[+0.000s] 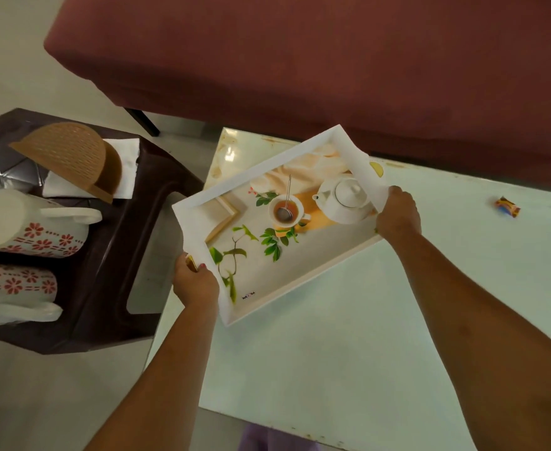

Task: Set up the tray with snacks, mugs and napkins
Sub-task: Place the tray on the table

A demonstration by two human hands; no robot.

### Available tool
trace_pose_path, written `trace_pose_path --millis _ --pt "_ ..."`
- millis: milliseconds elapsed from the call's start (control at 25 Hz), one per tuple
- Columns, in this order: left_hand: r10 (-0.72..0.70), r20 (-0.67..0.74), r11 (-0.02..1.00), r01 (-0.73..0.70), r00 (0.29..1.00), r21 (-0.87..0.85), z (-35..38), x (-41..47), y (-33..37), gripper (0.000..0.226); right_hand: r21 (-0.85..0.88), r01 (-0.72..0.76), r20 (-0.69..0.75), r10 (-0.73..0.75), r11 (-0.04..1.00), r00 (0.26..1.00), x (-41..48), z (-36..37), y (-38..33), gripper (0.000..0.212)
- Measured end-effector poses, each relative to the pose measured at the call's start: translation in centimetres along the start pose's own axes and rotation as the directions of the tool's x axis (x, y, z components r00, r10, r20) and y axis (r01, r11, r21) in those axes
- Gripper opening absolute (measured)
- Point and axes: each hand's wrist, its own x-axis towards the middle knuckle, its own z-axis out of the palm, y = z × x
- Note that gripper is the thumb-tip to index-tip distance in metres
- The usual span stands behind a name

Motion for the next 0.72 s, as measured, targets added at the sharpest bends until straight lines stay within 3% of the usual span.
trace_pose_path --millis 280,720 --pt "0.069 0.067 0.997 -0.068 0.995 -0.022 0.7 -1.6 2.6 0.048 0.267 -0.225 -0.062 0.249 0.937 0.966 -9.7 -0.3 8.3 0.047" --pt "0.186 0.160 0.962 -0.213 0.969 0.172 0.7 -0.8 0.3 0.045 0.334 -0.455 0.023 0.475 0.826 0.880 -17.2 3.4 11.0 0.049"
